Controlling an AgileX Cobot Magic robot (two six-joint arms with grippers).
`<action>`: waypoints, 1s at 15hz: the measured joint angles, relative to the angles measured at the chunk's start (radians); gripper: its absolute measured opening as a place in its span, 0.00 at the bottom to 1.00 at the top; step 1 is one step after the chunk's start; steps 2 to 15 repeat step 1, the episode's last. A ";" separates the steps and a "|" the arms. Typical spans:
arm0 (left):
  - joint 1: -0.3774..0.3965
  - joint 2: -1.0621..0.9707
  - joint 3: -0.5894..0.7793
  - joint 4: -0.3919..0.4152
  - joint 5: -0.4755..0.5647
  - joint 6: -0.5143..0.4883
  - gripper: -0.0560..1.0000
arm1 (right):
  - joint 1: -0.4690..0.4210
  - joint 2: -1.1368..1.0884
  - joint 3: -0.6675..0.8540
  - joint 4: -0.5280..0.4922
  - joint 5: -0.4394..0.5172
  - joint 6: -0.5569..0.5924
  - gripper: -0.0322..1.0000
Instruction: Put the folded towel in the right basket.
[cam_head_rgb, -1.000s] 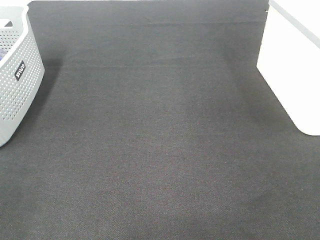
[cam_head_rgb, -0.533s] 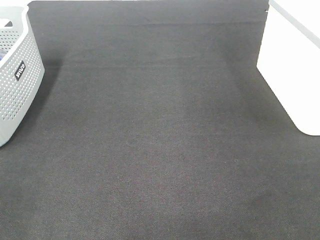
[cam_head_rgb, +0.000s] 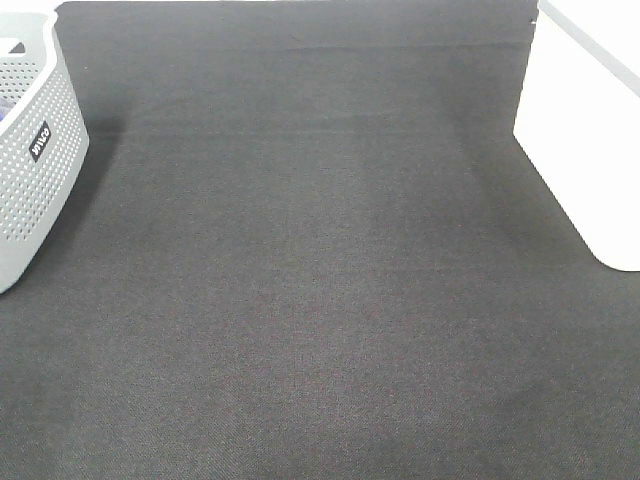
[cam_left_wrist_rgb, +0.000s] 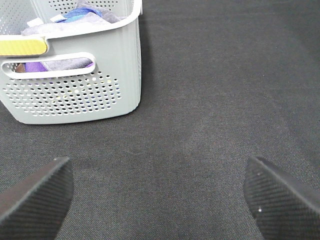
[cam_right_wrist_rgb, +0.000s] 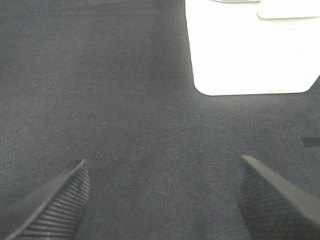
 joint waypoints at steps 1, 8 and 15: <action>0.000 0.000 0.000 0.000 0.000 0.000 0.88 | 0.000 0.000 0.000 0.000 0.000 0.000 0.76; 0.000 0.000 0.000 0.000 0.000 0.000 0.88 | 0.000 0.000 0.000 0.000 0.000 0.000 0.76; 0.000 0.000 0.000 0.000 0.000 0.000 0.88 | 0.000 0.000 0.000 0.000 0.000 0.000 0.76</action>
